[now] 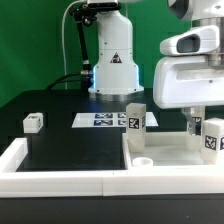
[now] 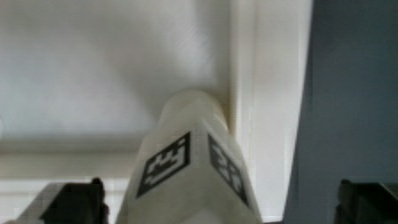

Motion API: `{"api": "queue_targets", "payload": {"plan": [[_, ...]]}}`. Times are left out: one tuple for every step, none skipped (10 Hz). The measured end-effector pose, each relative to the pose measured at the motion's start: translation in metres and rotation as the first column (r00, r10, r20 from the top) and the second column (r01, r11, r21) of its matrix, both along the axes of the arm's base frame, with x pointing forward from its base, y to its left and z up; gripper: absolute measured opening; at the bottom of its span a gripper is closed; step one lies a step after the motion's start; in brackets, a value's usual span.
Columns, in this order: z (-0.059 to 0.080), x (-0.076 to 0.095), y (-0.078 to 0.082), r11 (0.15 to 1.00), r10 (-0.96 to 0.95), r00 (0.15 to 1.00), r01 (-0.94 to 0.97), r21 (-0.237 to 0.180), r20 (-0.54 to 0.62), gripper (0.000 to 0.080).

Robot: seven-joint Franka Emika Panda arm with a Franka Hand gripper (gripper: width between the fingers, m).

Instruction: Assemble square table

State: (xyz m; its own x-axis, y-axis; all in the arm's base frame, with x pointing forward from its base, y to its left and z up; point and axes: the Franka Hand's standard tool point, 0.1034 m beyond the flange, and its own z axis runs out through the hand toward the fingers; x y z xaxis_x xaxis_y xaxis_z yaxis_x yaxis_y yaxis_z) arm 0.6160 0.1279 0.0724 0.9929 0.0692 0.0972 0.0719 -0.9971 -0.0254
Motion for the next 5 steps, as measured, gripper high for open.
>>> {"api": "queue_targets", "payload": {"plan": [[-0.0001,0.0002,-0.0025,0.995,0.1,0.995,-0.1,-0.013,0.001,0.0649],[-0.0001,0.0007,-0.0048,0.983,0.181,0.983,-0.181,-0.024,0.002,0.0649],[0.0,0.0011,-0.0067,0.967,0.253,0.967,-0.253,-0.035,0.002,0.0649],[0.0,0.0011,-0.0068,0.954,0.296,0.955,-0.295,-0.046,0.0,0.0649],[0.0001,0.0012,-0.0068,0.948,0.315,0.949,-0.314,-0.055,-0.001,0.0649]]}}
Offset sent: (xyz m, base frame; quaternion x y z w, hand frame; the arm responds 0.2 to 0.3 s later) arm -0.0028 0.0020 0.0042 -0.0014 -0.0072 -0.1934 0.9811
